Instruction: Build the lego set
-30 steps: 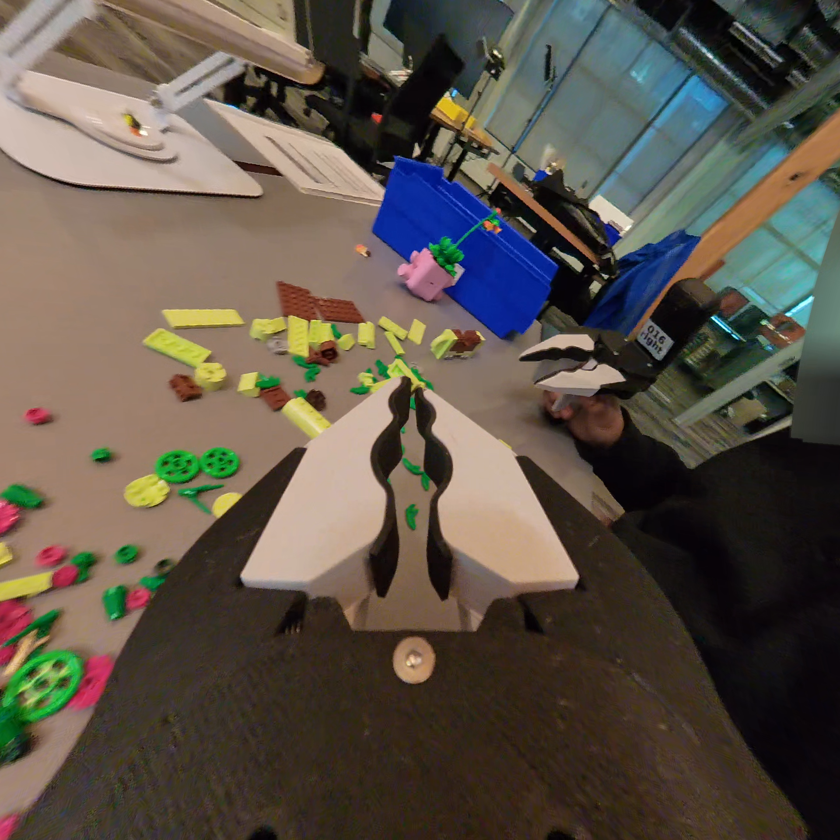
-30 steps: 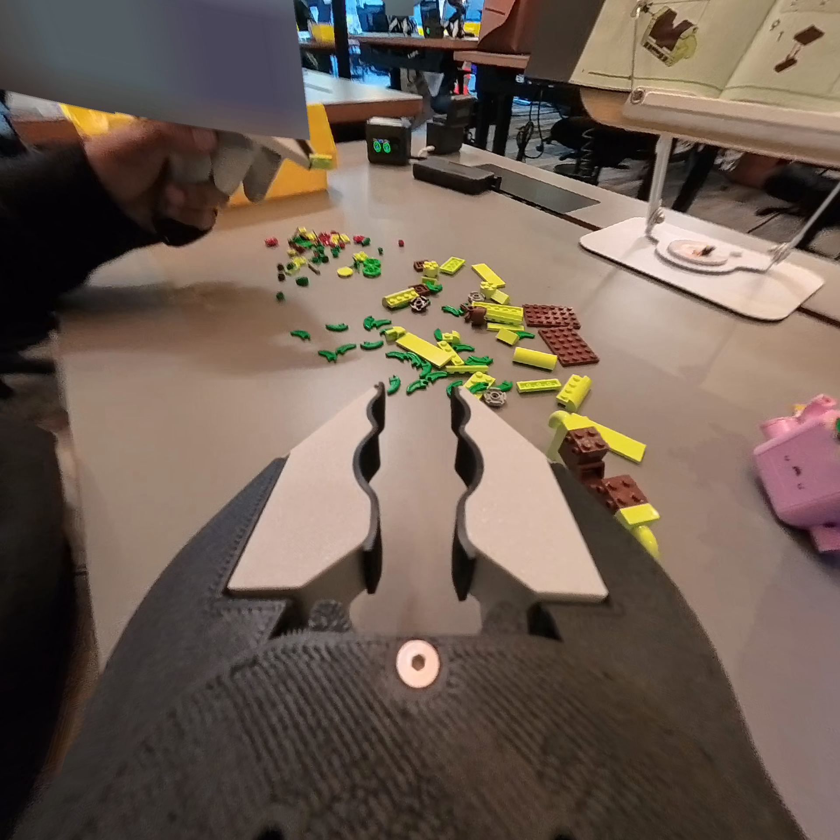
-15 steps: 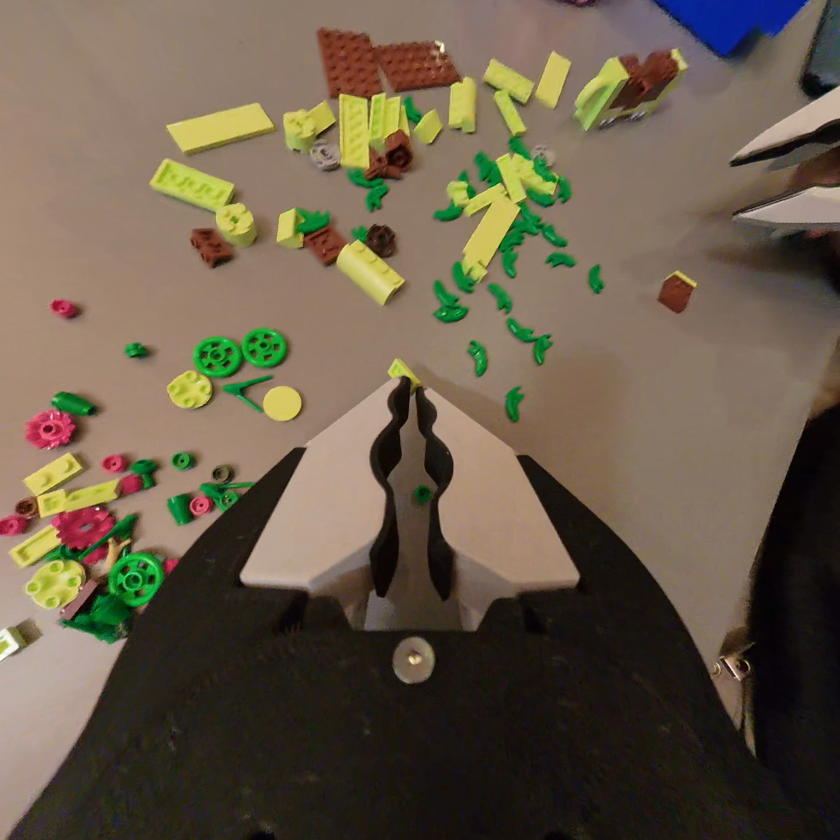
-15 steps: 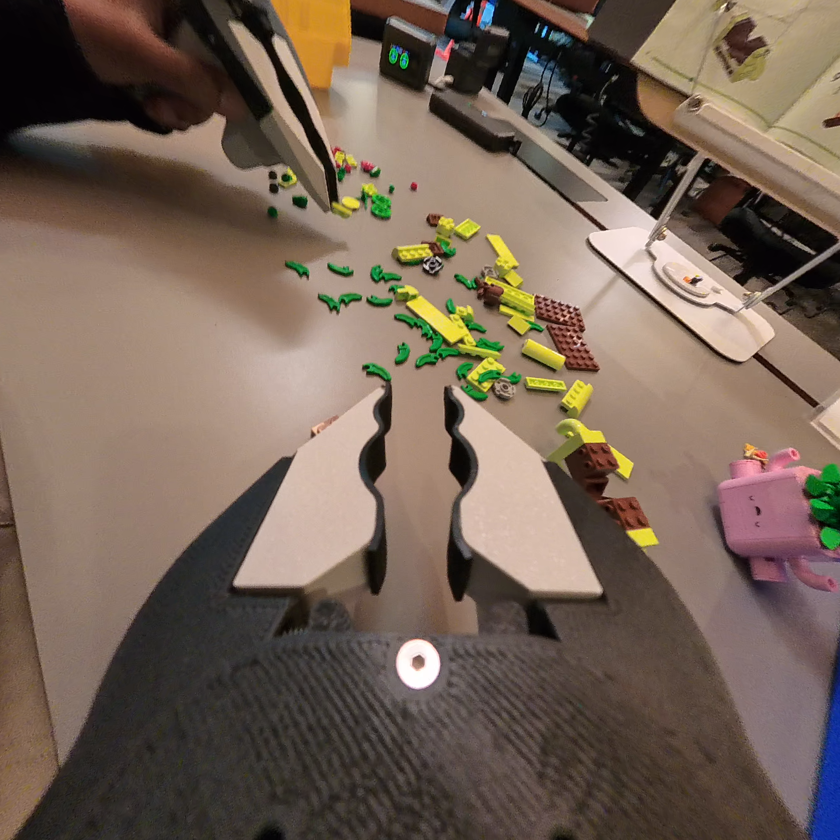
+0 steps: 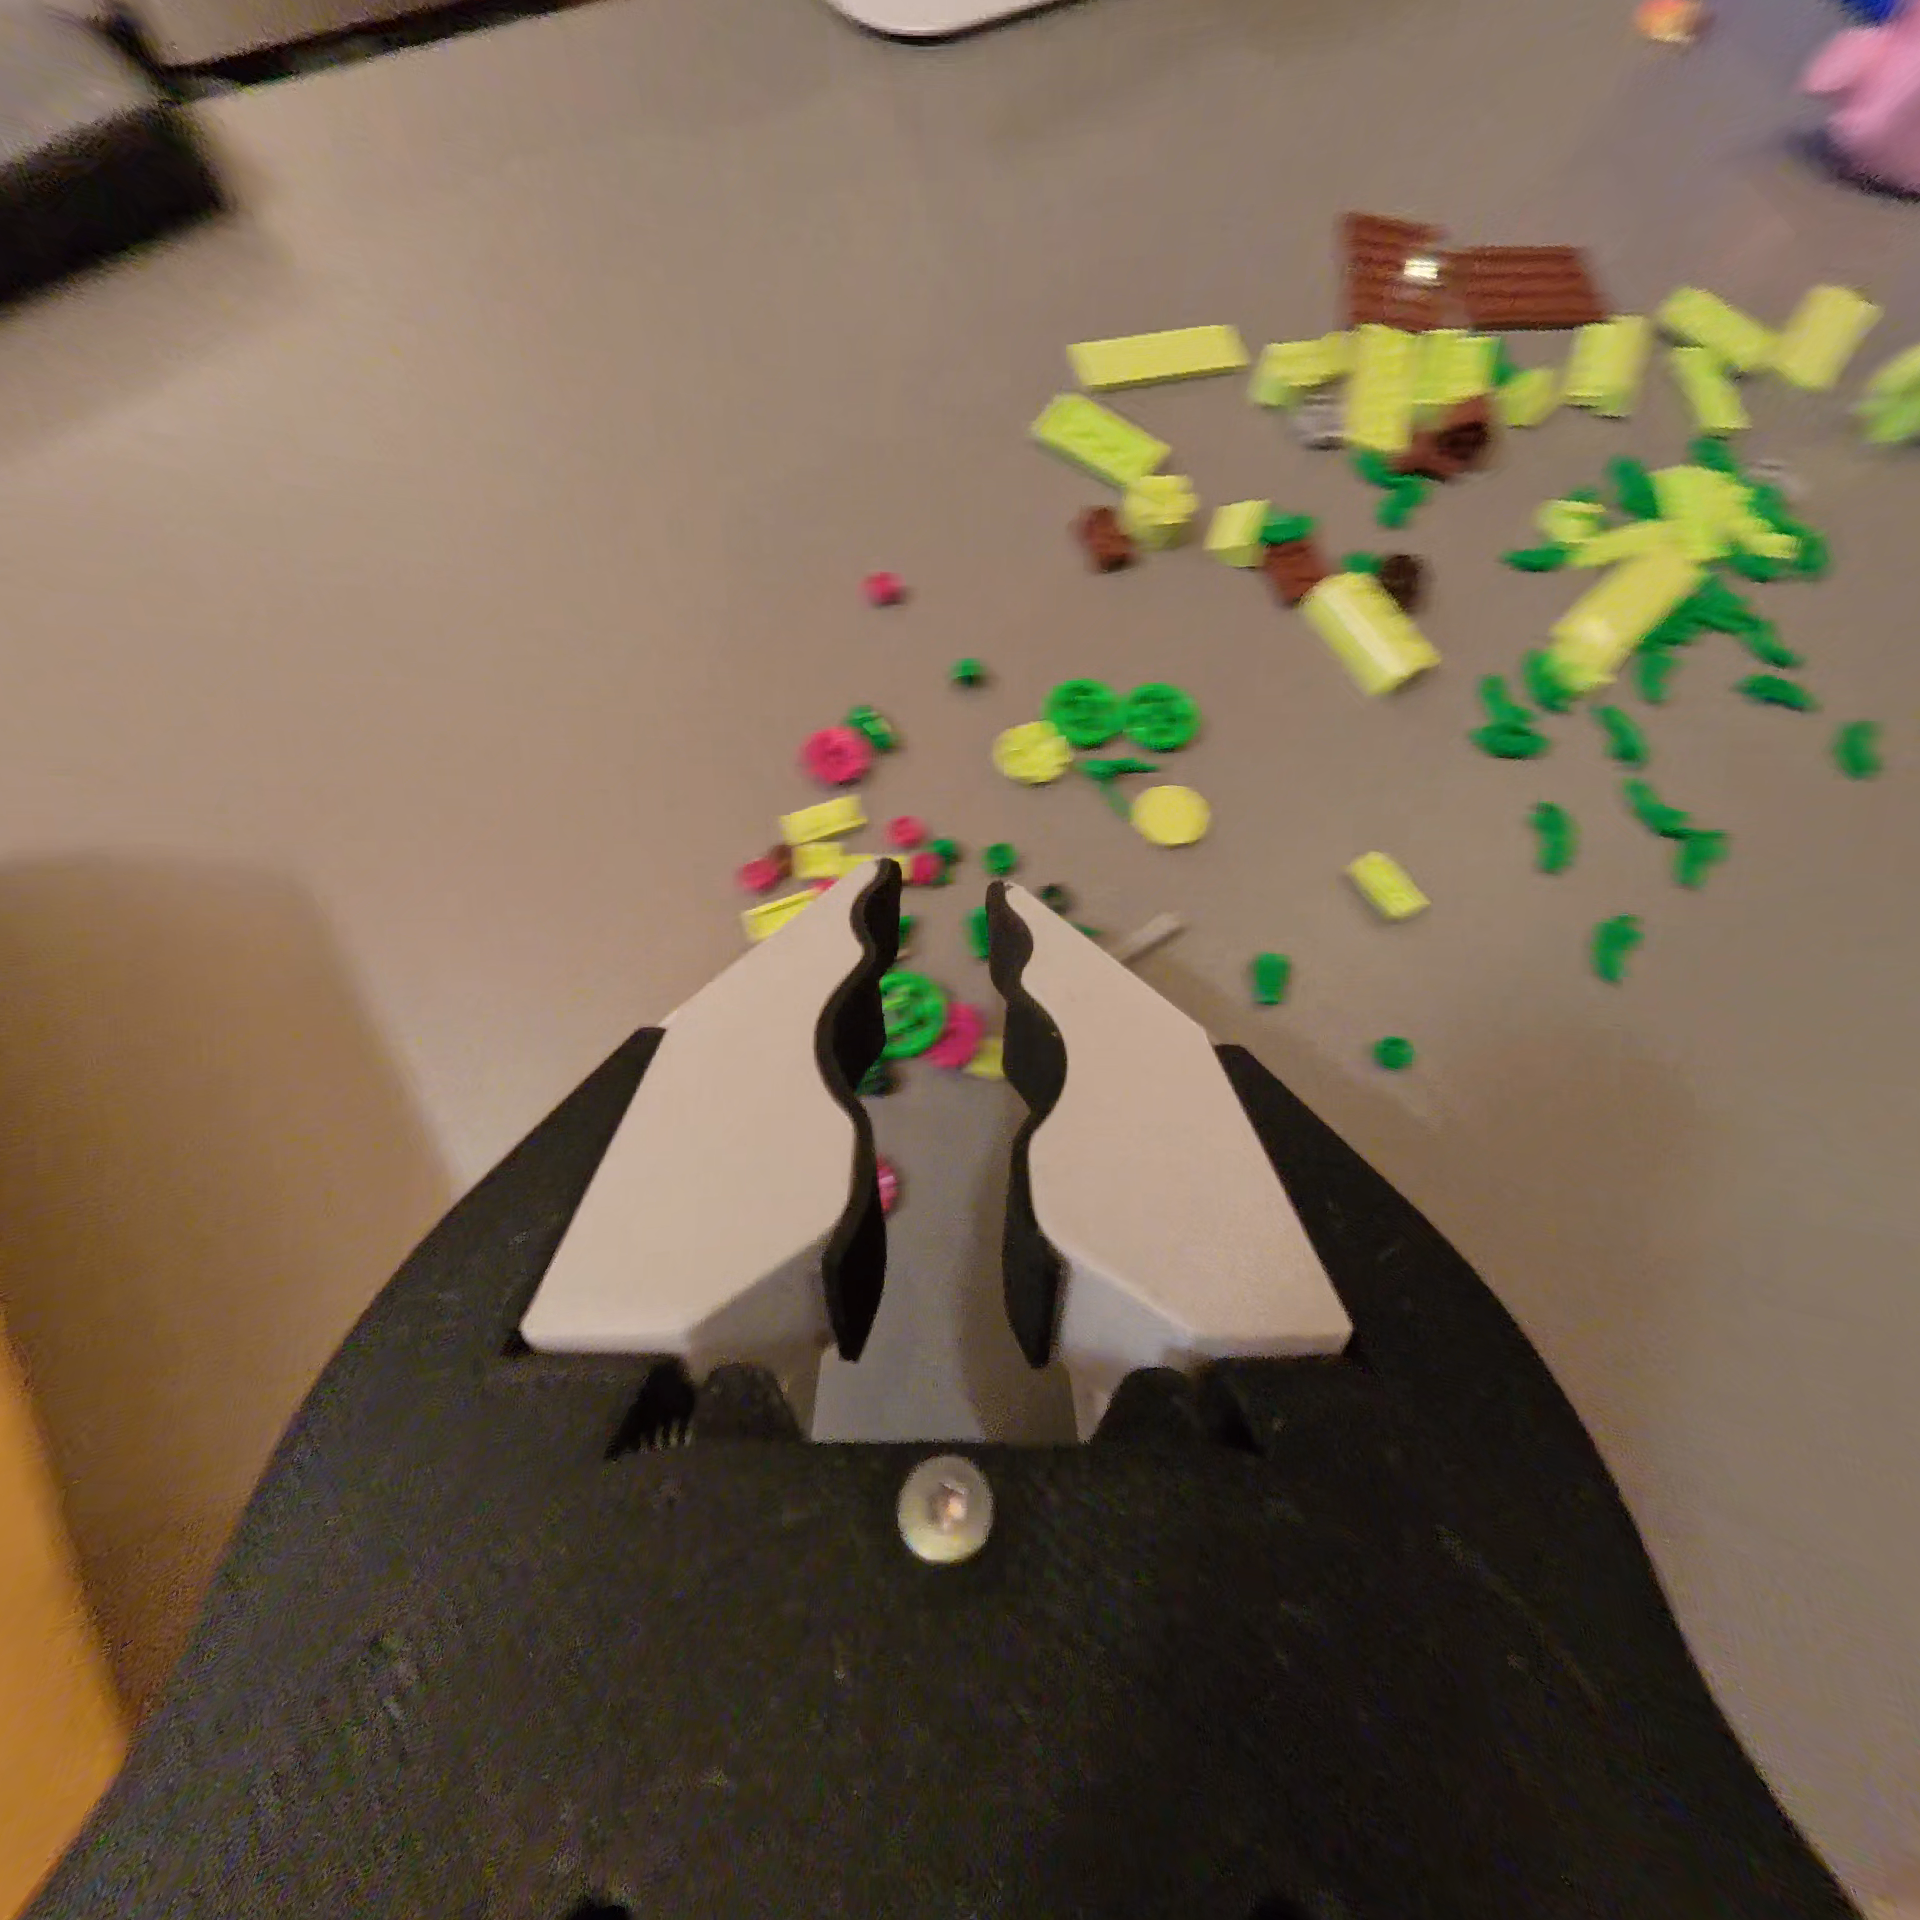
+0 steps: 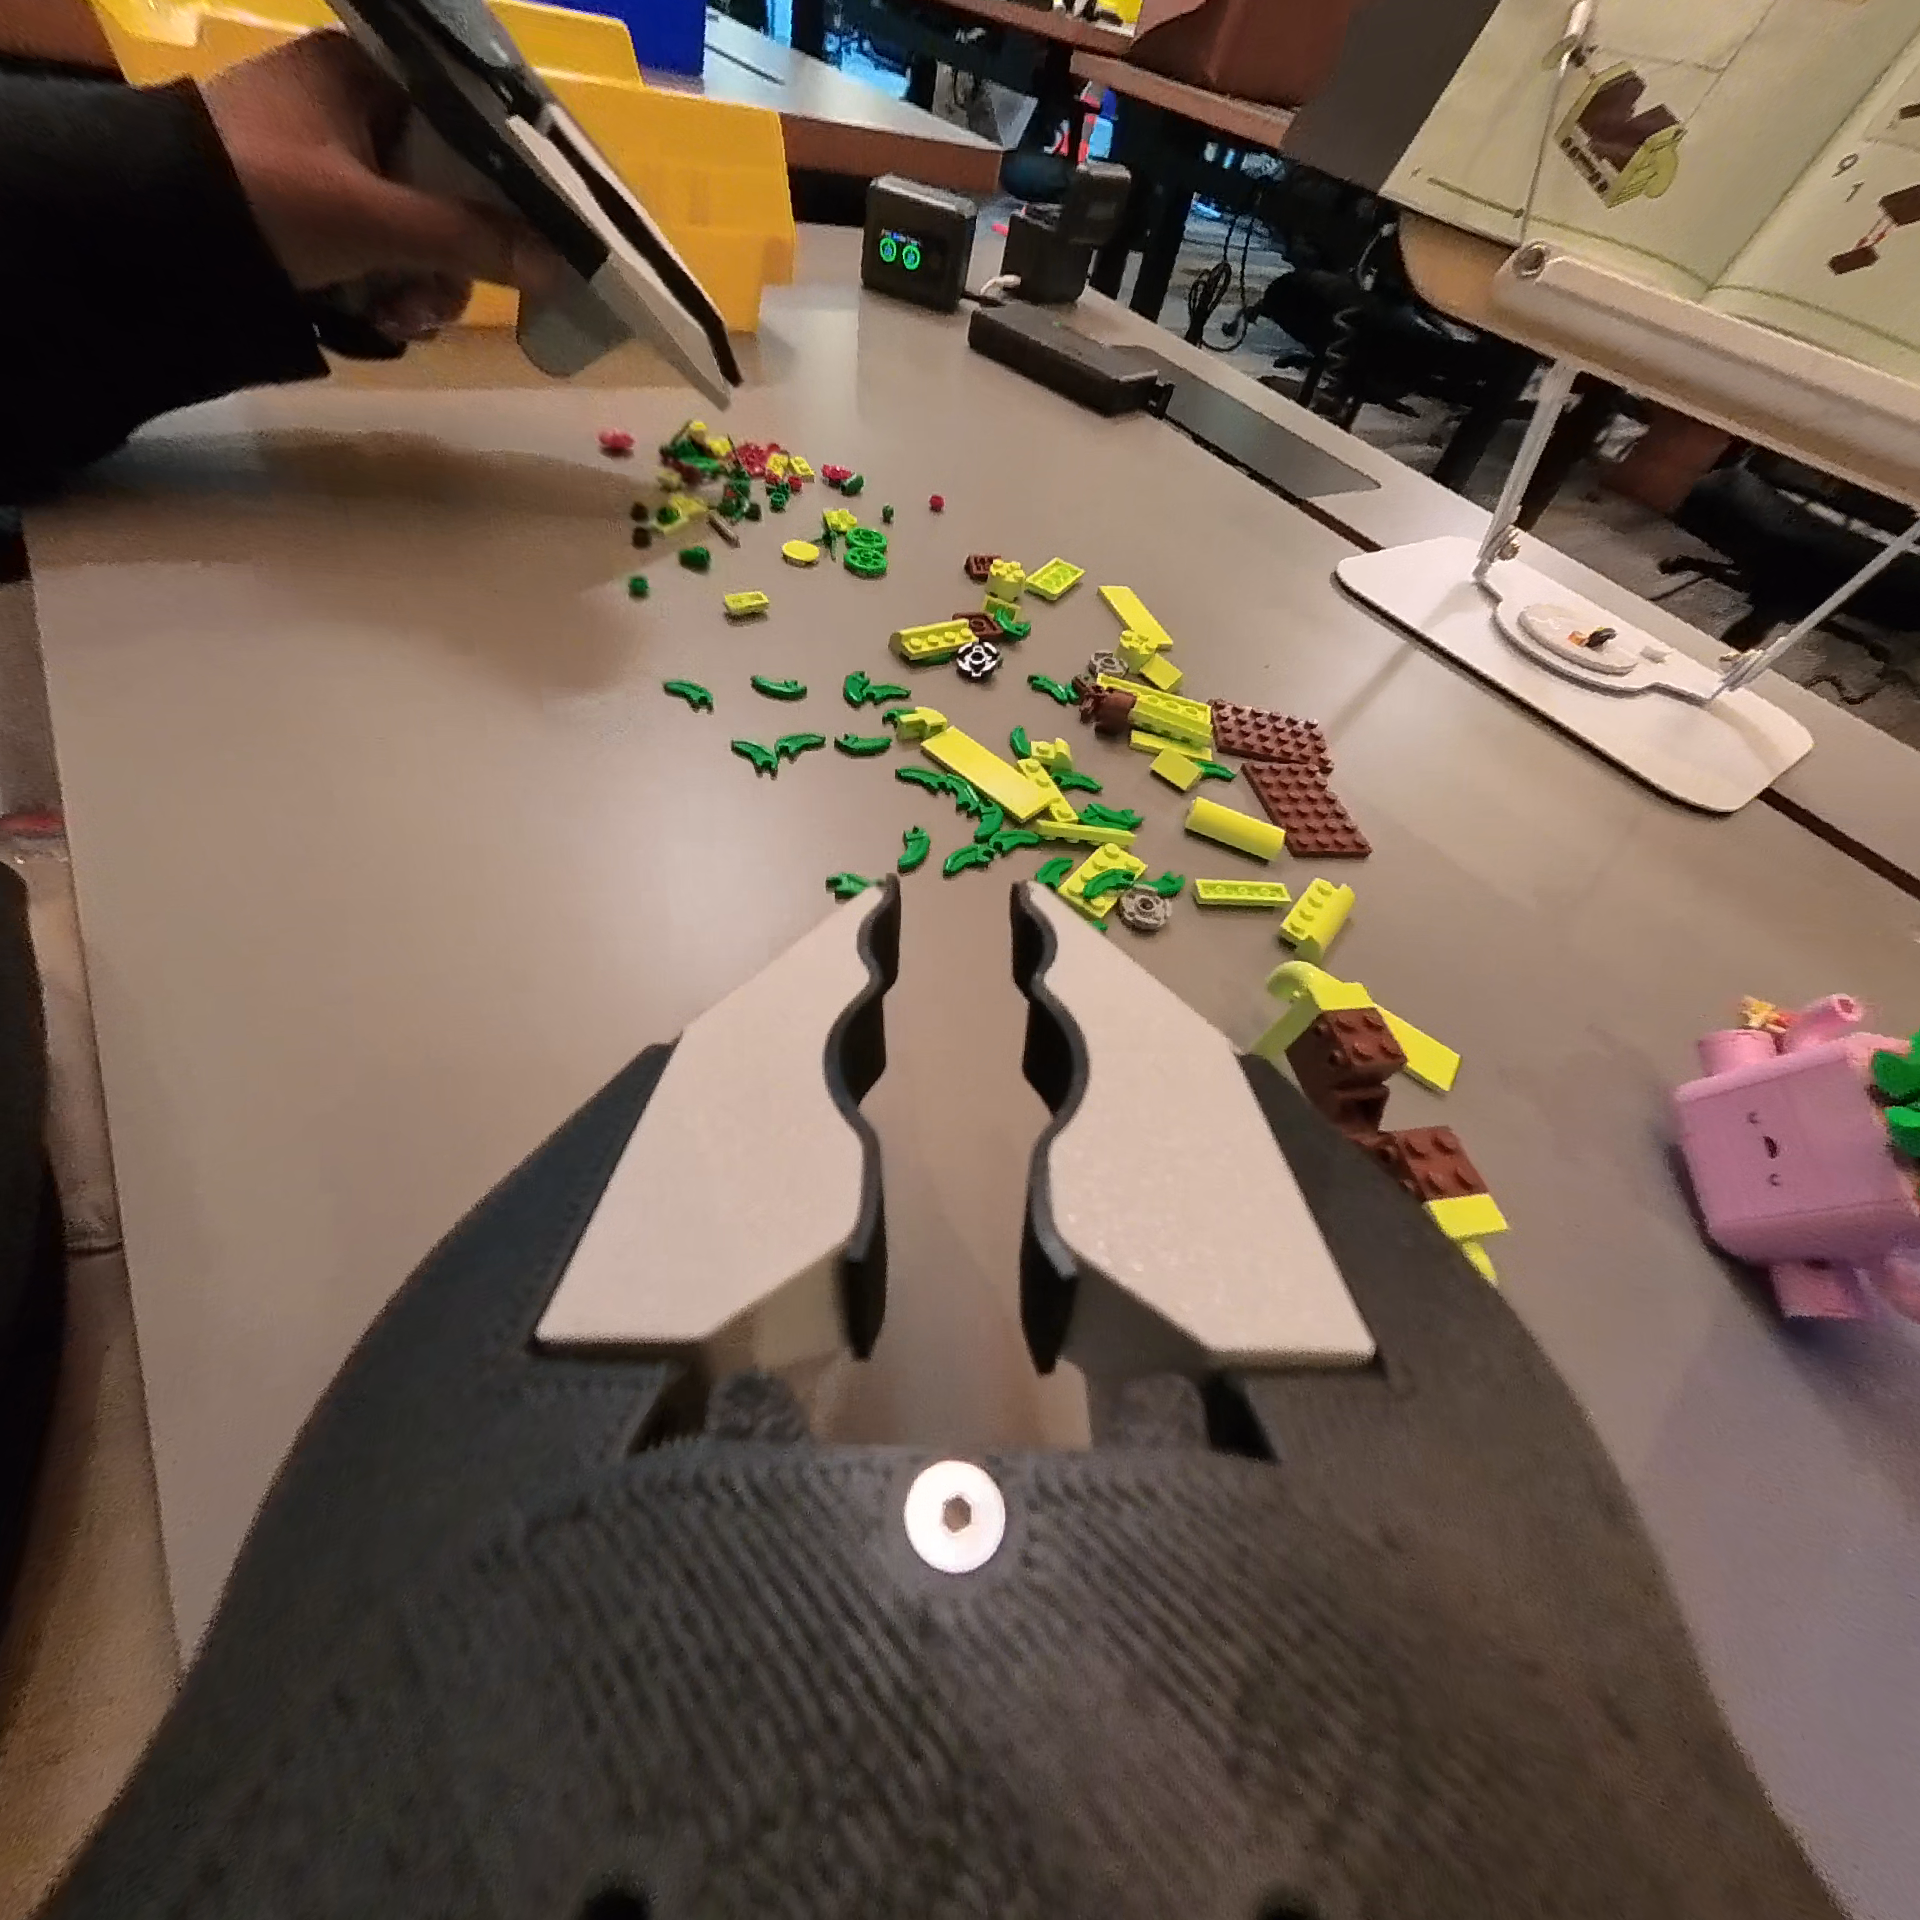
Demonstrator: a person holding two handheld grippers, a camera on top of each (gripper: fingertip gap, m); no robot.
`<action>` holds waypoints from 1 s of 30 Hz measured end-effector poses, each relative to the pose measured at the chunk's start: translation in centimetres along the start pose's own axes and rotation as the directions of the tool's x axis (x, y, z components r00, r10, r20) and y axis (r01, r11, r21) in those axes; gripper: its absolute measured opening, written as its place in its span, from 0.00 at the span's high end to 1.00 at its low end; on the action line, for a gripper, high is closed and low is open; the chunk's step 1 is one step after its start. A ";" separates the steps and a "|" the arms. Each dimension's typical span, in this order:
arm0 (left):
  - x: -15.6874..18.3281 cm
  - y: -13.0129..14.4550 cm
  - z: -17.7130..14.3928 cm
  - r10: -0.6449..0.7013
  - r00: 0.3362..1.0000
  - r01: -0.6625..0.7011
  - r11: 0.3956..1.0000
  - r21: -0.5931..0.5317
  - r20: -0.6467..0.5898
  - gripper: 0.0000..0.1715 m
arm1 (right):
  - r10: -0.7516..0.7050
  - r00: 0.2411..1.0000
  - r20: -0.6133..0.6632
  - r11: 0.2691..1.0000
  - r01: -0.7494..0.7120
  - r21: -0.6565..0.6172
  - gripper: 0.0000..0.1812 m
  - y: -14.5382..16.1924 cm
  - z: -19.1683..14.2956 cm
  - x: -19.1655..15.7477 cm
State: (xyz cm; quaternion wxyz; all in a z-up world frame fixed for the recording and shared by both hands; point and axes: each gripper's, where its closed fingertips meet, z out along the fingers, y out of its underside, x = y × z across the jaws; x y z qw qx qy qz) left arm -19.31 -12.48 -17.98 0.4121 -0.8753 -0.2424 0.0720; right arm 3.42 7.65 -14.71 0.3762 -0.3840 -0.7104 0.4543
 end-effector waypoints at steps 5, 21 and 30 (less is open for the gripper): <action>-4.1 0.7 -0.9 -0.117 0.987 0.113 0.993 0.042 0.113 0.94 | 0.018 1.000 0.009 1.000 -0.018 0.000 0.89 0.1 -0.2 0.2; -3.3 2.1 2.3 -0.020 0.997 0.028 0.992 -0.122 0.068 0.89 | 0.042 0.999 0.025 0.999 -0.041 -0.010 0.89 0.4 -0.1 0.3; -3.1 2.0 2.5 -0.009 0.999 0.016 0.988 -0.156 0.043 0.97 | 0.025 0.999 0.022 1.000 -0.025 -0.018 0.89 0.5 0.0 0.2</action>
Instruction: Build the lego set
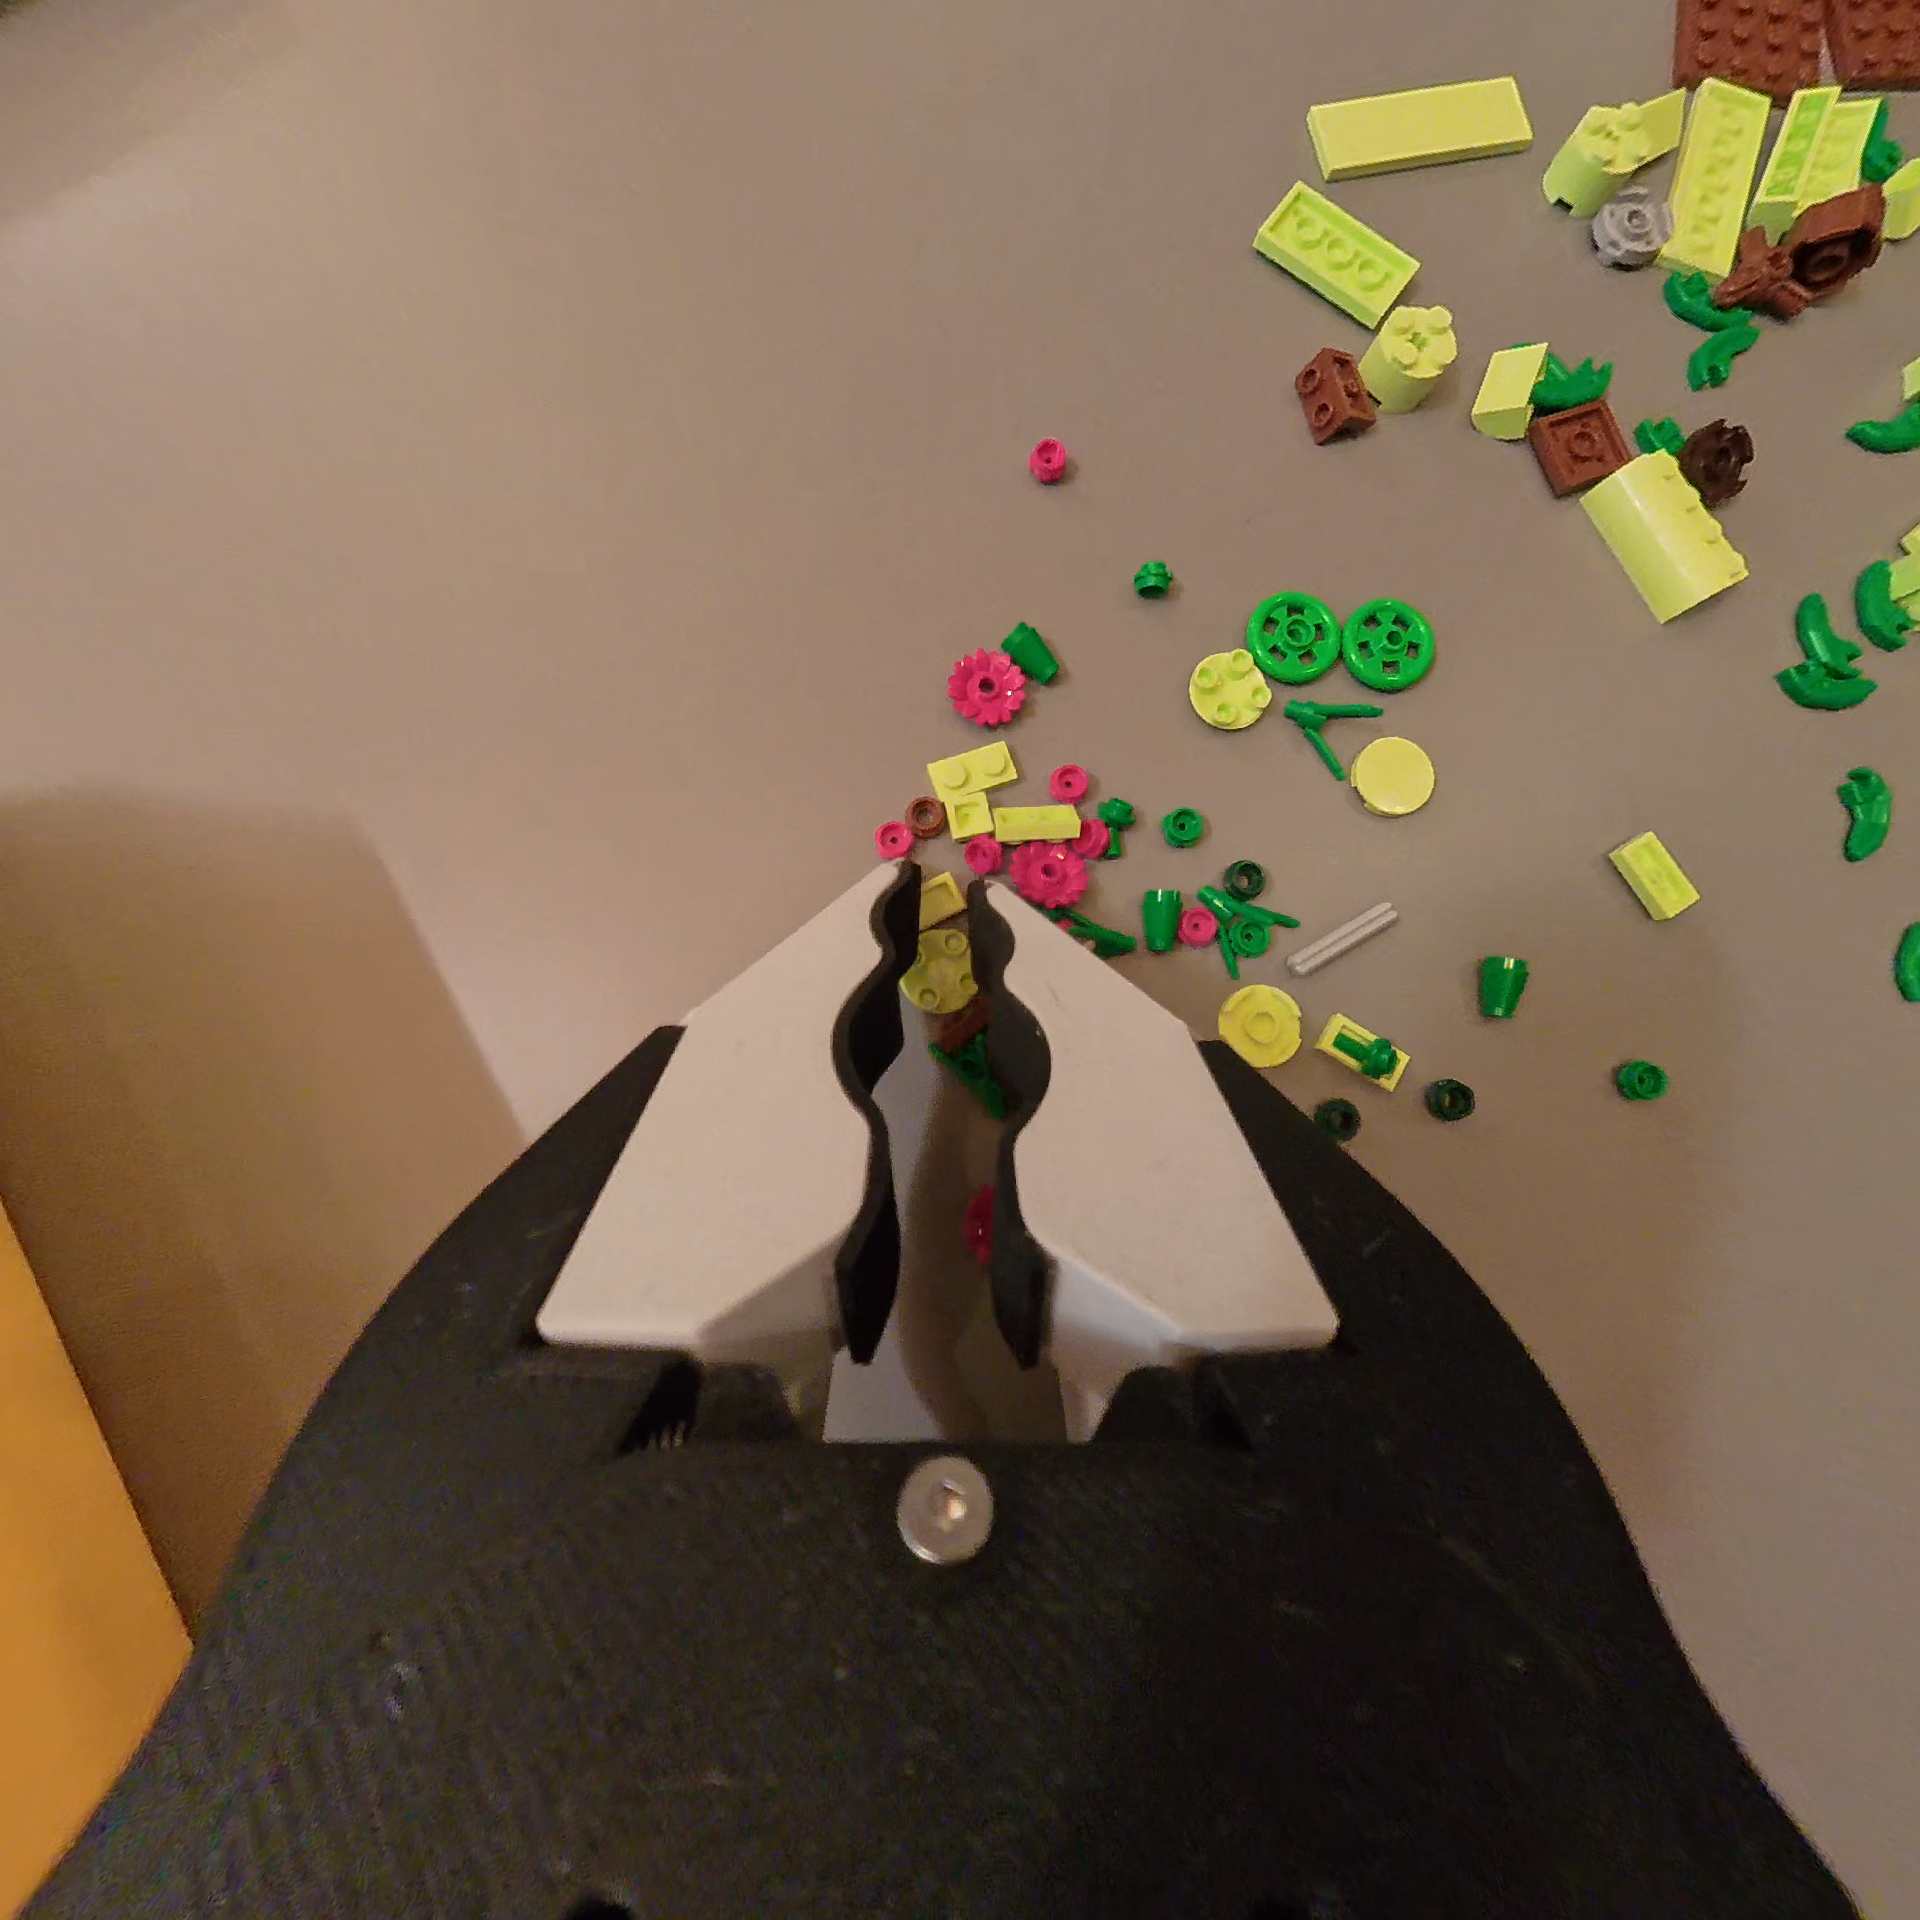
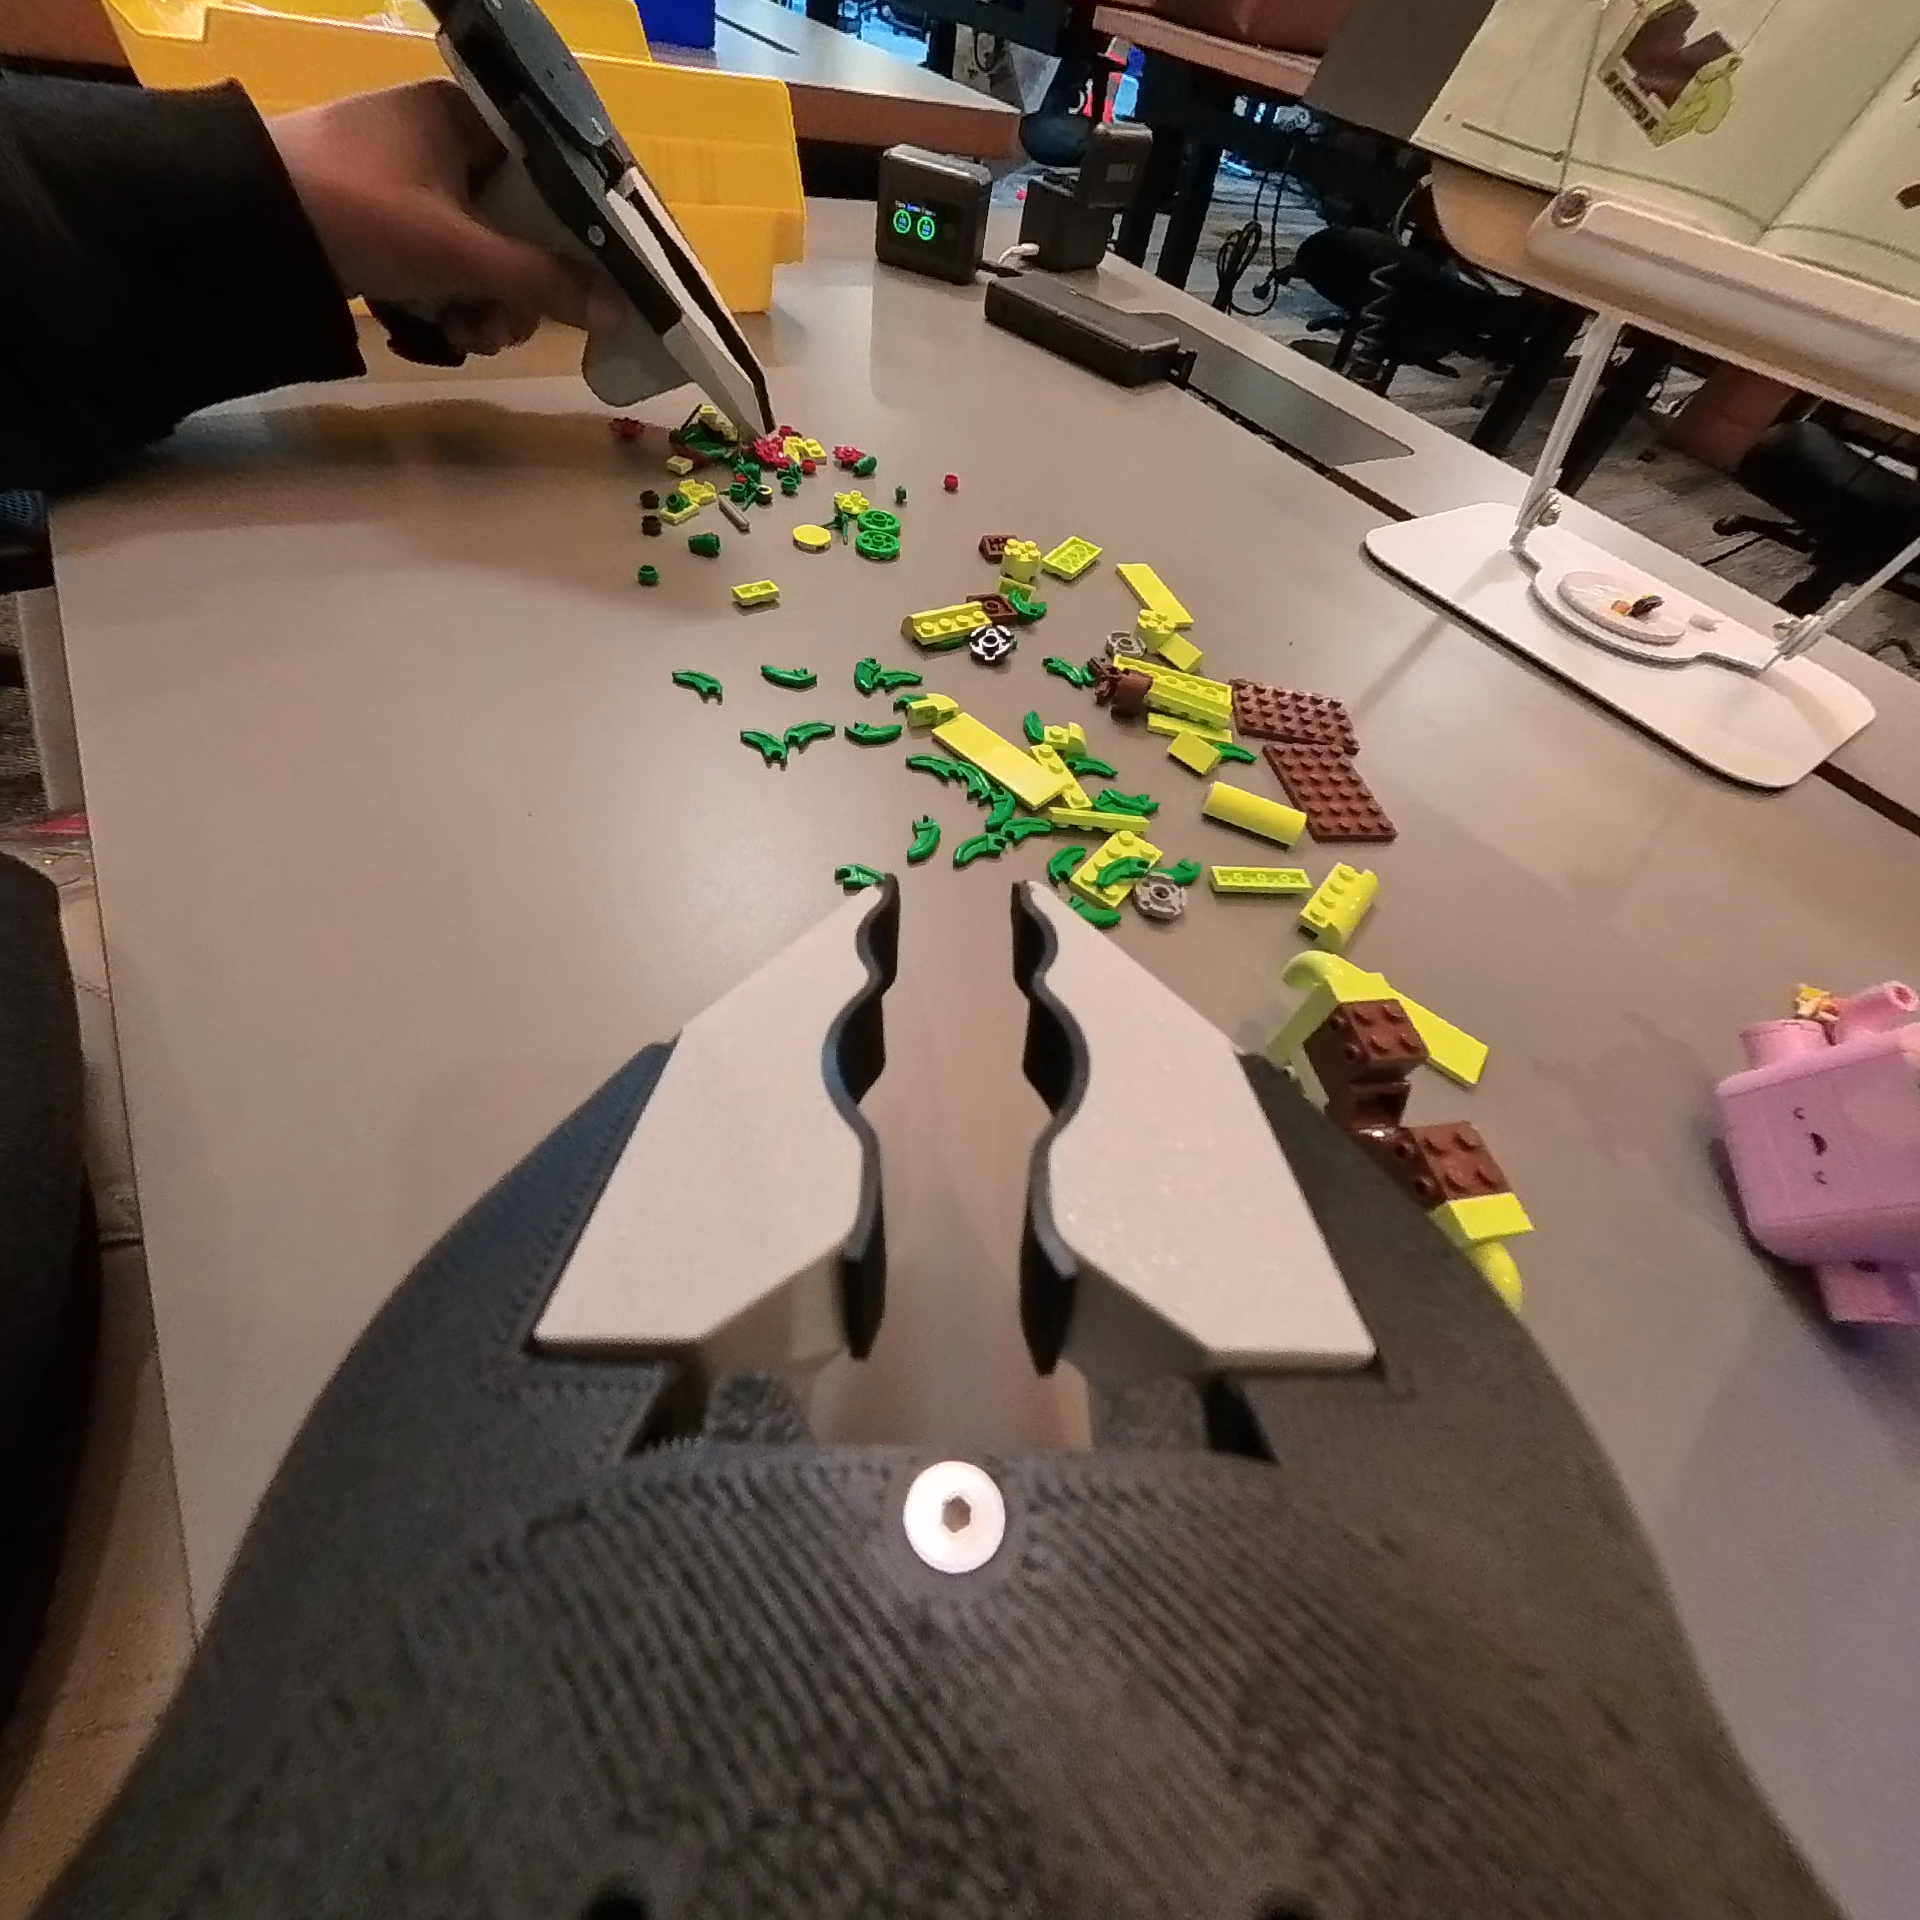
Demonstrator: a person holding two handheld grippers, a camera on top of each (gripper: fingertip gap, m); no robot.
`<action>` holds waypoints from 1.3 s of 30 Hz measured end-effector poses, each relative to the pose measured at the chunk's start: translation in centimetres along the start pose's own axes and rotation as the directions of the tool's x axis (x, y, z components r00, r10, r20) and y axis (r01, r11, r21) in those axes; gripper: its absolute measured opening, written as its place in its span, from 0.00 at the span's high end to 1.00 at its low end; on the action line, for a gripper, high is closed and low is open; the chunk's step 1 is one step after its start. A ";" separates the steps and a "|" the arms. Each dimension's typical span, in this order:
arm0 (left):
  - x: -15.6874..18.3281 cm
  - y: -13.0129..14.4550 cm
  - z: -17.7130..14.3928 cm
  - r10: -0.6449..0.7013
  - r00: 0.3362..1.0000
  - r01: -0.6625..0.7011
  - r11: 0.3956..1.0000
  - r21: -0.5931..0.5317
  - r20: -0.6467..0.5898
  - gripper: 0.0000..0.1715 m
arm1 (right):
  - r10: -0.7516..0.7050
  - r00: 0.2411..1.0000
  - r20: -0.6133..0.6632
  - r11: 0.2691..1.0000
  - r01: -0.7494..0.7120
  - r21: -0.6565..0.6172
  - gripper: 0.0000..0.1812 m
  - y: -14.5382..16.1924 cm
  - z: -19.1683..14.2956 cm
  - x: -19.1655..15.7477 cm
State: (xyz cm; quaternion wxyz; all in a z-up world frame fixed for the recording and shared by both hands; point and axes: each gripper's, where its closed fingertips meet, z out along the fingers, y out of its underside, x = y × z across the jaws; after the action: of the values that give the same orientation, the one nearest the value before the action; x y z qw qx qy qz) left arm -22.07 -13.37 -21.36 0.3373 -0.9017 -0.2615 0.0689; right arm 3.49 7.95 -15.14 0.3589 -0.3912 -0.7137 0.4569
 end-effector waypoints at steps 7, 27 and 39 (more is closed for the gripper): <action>0.0 0.0 -0.6 -0.017 1.000 0.017 0.999 0.035 -0.015 1.00 | -0.004 1.000 -0.002 1.000 0.004 0.002 0.89 0.0 0.0 0.0; -1.3 0.1 -0.5 -0.154 0.988 0.153 0.987 0.044 0.025 0.98 | -0.032 0.999 -0.009 0.999 0.032 -0.013 0.89 0.2 0.1 -0.1; 17.4 -10.1 -10.9 -0.088 0.284 0.621 0.776 0.113 -0.955 0.98 | -0.140 0.972 -0.188 0.939 0.191 0.285 0.86 -4.8 -1.7 -0.5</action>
State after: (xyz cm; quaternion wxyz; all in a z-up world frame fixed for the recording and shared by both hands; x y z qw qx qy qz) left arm -8.18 -4.18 -5.62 0.6356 -0.5848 -0.2062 -0.4599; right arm 4.05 6.83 -10.15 0.5091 -0.3068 -0.6342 0.4945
